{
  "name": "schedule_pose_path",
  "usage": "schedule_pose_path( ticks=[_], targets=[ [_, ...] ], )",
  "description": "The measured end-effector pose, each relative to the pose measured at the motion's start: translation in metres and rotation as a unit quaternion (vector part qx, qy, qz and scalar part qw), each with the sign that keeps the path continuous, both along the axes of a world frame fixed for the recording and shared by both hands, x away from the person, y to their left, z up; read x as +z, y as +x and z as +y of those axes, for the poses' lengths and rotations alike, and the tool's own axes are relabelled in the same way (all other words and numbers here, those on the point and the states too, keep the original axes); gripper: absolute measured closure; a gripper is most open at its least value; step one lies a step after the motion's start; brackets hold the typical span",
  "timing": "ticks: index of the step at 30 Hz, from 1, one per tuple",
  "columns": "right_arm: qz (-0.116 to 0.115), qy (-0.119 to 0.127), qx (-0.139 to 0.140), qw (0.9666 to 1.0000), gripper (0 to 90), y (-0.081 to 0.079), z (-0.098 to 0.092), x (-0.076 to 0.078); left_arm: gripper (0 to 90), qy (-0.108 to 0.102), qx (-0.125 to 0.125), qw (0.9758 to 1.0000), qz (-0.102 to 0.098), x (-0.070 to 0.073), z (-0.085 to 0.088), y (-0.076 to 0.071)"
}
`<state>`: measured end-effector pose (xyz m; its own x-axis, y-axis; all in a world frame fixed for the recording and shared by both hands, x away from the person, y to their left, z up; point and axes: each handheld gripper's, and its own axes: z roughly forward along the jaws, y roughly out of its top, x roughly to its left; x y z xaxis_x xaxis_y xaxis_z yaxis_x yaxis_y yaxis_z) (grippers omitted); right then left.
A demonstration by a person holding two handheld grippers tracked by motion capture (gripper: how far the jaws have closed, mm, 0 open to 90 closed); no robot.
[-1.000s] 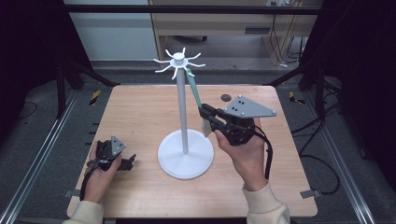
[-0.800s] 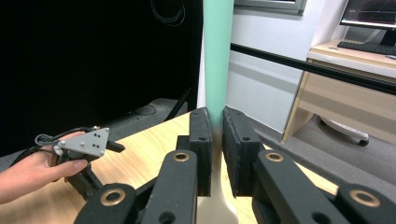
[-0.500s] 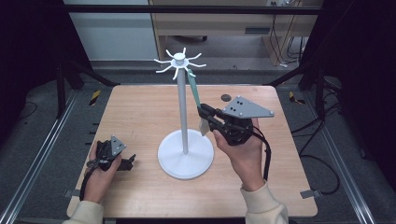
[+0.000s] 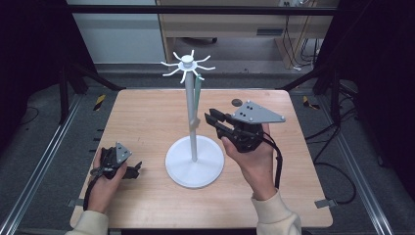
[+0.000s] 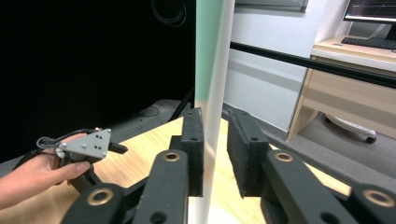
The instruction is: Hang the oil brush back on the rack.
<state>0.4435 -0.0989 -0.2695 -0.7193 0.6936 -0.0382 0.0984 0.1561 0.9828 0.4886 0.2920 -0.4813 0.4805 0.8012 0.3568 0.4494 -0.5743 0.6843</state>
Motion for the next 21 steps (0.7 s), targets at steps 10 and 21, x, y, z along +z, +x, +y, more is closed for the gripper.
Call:
schedule_pose_path(
  ticks=[10,21],
  targets=[
    [0.024,-0.017,-0.031,0.9991,46.5,0.001,-0.019,-0.009,2.7,0.0,0.001,1.0,0.0,0.0,0.0,0.0],
    [0.042,-0.024,-0.078,0.9958,20.0,0.008,-0.039,-0.023,2.7,-0.001,0.0,1.0,0.0,-0.001,-0.001,0.0]
  ],
)
